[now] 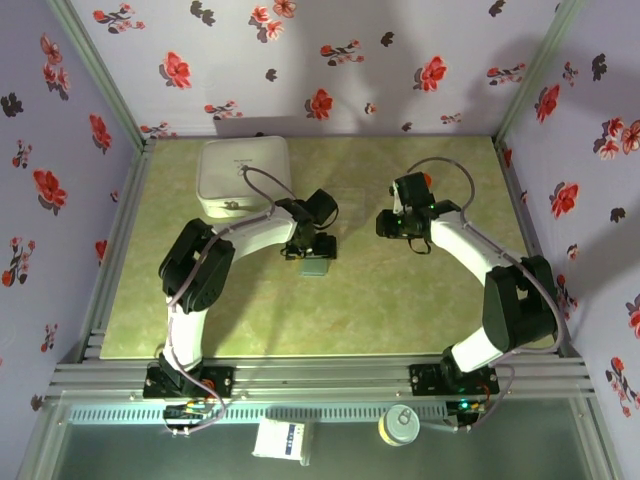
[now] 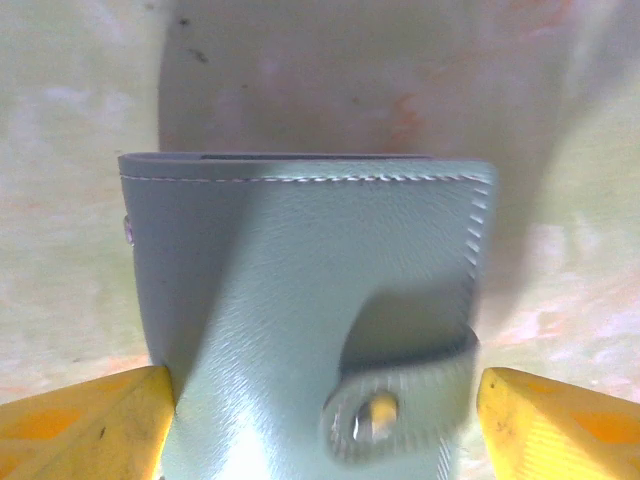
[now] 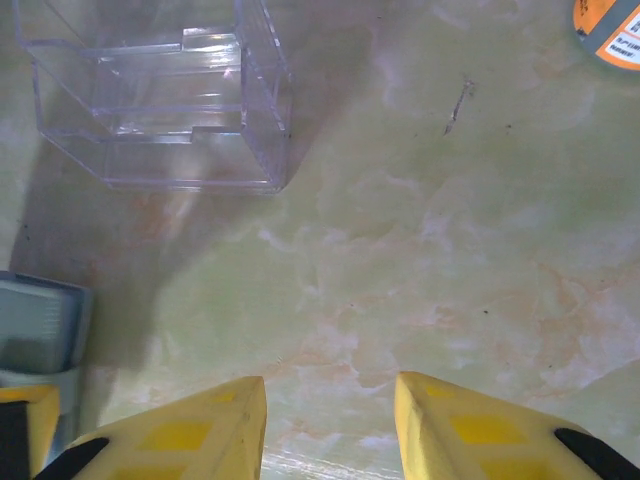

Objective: Take the credit cards out of the card holder

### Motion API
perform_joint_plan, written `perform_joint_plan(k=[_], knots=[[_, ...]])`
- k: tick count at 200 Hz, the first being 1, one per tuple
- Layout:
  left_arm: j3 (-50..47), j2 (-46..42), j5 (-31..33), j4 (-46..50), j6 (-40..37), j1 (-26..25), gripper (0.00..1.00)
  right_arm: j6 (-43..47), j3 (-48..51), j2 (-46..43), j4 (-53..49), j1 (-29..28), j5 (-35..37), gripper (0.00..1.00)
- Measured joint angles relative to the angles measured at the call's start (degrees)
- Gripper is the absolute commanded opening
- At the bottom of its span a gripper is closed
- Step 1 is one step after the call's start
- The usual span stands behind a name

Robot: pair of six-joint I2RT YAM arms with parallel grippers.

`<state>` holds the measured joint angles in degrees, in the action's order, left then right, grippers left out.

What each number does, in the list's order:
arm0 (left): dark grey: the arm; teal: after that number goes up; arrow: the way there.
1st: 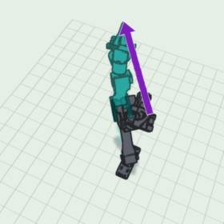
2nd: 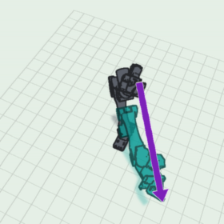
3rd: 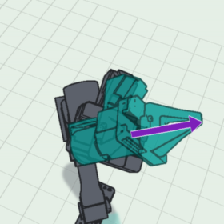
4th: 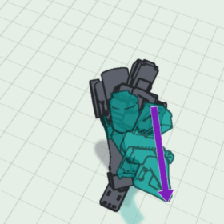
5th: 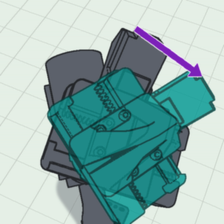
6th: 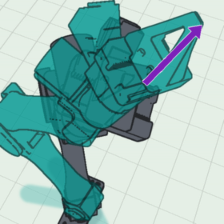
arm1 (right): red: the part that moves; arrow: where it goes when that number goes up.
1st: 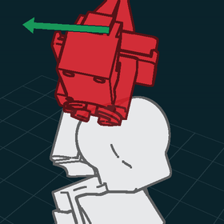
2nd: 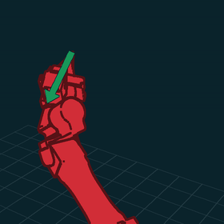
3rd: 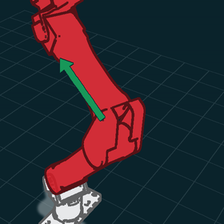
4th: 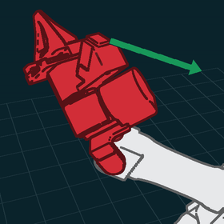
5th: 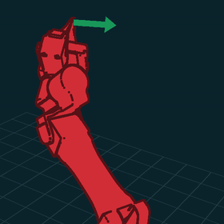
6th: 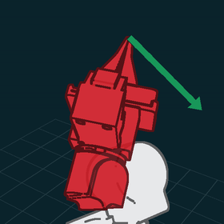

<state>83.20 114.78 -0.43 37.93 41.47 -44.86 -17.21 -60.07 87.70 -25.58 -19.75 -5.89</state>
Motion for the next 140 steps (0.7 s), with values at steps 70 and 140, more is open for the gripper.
perform_joint_plan(k=[70,140], knots=[[-7.1,-6.1,-4.1,-6.7,0.0,0.2,0.83,-7.1,2.4,-2.4,2.4,-2.9,-2.3,0.4],[-18.8,-17.1,-6.7,-15.2,0.2,7.0,0.73,-13.6,2.7,-2.1,2.6,-10.9,-1.9,0.34]])
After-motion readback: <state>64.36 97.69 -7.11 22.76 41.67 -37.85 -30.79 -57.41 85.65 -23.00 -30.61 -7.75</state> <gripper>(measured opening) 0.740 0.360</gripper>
